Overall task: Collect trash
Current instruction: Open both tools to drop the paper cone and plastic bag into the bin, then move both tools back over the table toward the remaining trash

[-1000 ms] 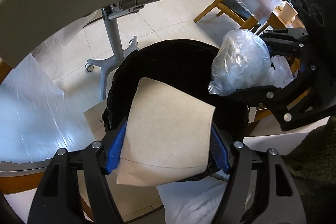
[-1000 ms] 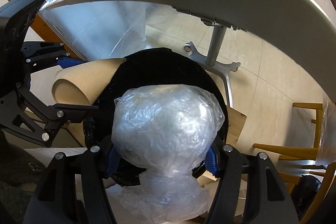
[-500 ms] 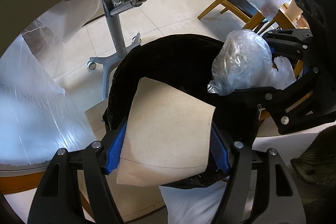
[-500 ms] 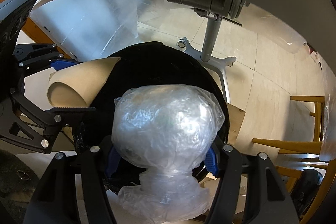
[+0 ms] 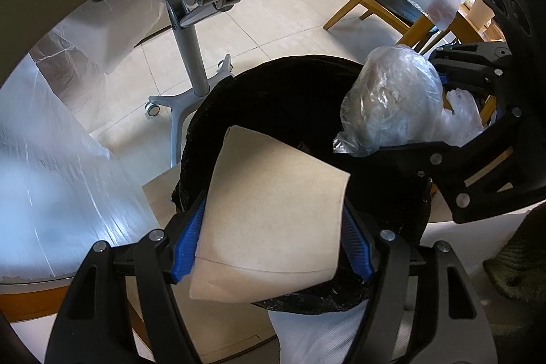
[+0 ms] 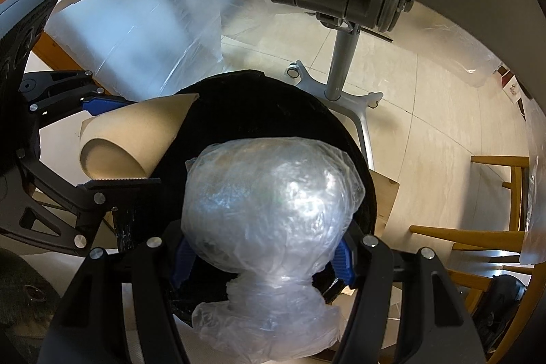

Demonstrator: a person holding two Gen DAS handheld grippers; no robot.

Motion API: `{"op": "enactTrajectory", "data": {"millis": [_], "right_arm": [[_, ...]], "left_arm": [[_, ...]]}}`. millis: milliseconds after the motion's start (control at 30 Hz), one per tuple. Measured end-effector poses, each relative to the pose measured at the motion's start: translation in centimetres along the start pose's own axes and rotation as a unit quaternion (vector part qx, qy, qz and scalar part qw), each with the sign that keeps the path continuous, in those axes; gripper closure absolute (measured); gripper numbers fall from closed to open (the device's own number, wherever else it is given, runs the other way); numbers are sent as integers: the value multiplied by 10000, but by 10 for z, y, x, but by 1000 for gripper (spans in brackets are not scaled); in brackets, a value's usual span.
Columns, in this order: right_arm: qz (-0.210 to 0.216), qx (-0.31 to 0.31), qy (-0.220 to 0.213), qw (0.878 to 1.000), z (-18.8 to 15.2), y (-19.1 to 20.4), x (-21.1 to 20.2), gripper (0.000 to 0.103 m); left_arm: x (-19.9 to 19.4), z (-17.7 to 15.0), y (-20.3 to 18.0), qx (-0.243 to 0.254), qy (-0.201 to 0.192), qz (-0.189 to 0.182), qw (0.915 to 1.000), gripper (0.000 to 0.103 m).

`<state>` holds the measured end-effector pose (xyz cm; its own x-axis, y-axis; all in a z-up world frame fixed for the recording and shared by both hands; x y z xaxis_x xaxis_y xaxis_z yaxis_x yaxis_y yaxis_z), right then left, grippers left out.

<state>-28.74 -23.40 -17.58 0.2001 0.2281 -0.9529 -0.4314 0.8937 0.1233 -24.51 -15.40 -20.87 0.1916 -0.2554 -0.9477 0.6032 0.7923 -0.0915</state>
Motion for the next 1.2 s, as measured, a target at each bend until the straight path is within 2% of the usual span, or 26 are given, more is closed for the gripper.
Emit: {"op": "enactTrajectory", "data": {"millis": [167, 233, 267, 300, 633, 800, 1000, 1067, 1200], "right_arm": [[20, 71, 16, 10000, 2, -2, 1, 37], [42, 129, 14, 9999, 3, -4, 1, 27], [38, 194, -12, 9998, 3, -6, -1, 22], [34, 257, -47, 9997, 4, -8, -2, 20], [-24, 448, -160, 9989, 7, -18, -13, 19], [-102, 439, -276, 9986, 0, -22, -36, 18], [-238, 370, -623, 9971, -6, -30, -94, 18], [-251, 485, -873, 9947, 0, -34, -119, 18], [-319, 810, -1636, 9827, 29, -47, -165, 5]], "left_arm": [[-2, 1, -3, 55, -32, -154, 9999, 31], [-3, 3, -2, 98, -84, -30, 9999, 21], [-4, 3, -2, 104, -96, -4, 9999, 13], [-5, 3, -1, 107, -128, 8, 9999, 12], [-10, -3, 6, -47, -124, -10, 9999, 12], [-24, -10, 11, -168, -140, 33, 9998, 12], [-78, -21, 14, -290, -429, 28, 9987, 12], [-105, -18, 13, -295, -640, -1, 9975, 7], [-157, 11, 14, -317, -1316, 92, 9907, 2]]}}
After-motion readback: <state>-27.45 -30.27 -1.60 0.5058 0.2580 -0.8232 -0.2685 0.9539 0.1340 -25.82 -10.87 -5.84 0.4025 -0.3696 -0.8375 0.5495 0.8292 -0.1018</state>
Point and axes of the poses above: each gripper's, at about its wrist camera, not at the fingertips, and x roughly the way its jaws point, y to its left, z to its top, the point moved 9 cm from there along x, roughly the way its jaws point, and after that the axes turned 2 degrees about y, right-handed, at the moved point
